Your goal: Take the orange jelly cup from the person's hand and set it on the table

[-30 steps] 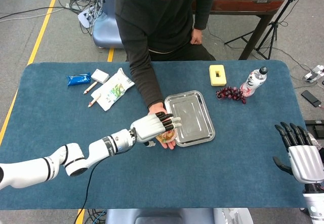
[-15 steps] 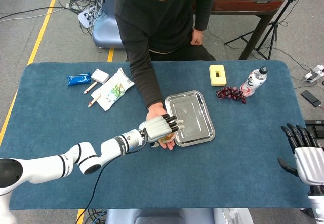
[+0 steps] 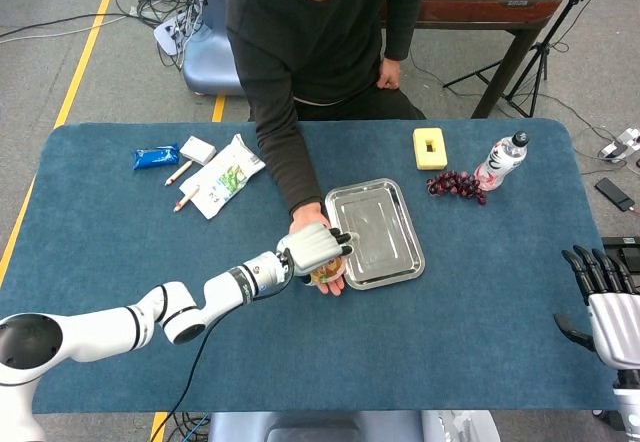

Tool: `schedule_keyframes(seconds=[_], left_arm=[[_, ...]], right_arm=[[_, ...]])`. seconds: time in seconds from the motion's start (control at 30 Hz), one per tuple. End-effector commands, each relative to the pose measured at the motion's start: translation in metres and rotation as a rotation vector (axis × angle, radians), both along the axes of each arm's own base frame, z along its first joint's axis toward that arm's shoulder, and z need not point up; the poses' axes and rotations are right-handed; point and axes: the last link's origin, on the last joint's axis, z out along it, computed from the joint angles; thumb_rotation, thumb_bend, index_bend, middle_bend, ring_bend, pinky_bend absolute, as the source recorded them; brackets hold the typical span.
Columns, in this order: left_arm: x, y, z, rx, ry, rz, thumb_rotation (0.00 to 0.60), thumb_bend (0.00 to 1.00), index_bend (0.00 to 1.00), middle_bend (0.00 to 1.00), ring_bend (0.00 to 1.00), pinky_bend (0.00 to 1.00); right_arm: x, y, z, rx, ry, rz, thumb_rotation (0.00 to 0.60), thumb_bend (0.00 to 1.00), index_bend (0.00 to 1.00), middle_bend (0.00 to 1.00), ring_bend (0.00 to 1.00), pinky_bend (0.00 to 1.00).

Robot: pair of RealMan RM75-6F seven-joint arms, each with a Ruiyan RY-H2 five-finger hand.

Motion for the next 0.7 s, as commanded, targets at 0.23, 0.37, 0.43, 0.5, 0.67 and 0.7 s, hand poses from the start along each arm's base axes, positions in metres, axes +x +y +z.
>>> schedule_keyframes(seconds=[0.23, 0.37, 0.43, 0.5, 0.67, 0.7], left_arm=[[-0.025, 0.007, 0.041, 0.050, -0.077, 0.050, 0.600, 0.20, 0.47, 0.32, 0.43, 0.74], [-0.049, 0.007, 0.069, 0.101, -0.090, 0.085, 0.600, 0.20, 0.47, 0.32, 0.43, 0.74], [-0.066, 0.008, 0.083, 0.142, -0.093, 0.111, 0.600, 0.20, 0.47, 0.32, 0.43, 0.74], [-0.083, 0.008, 0.095, 0.187, -0.082, 0.144, 0.600, 0.20, 0.47, 0.32, 0.43, 0.74], [-0.120, 0.006, 0.107, 0.232, -0.026, 0.241, 0.600, 0.20, 0.49, 0.32, 0.43, 0.74], [-0.126, 0.006, 0.107, 0.240, -0.010, 0.258, 0.600, 0.20, 0.49, 0.32, 0.43, 0.74]], right_arm=[[0.001, 0.002, 0.001, -0.005, -0.002, 0.008, 0.600, 0.19, 0.09, 0.07, 0.01, 0.09], [0.002, 0.002, 0.001, -0.002, -0.002, 0.010, 0.600, 0.19, 0.09, 0.07, 0.01, 0.09], [0.004, 0.002, 0.001, -0.002, -0.002, 0.016, 0.600, 0.19, 0.09, 0.07, 0.01, 0.09], [0.006, 0.001, 0.001, -0.001, 0.000, 0.023, 0.600, 0.19, 0.09, 0.07, 0.01, 0.09], [0.010, -0.002, -0.001, 0.009, 0.001, 0.042, 0.600, 0.19, 0.09, 0.07, 0.01, 0.09], [0.011, -0.003, -0.002, 0.013, 0.000, 0.044, 0.600, 0.19, 0.09, 0.07, 0.01, 0.09]])
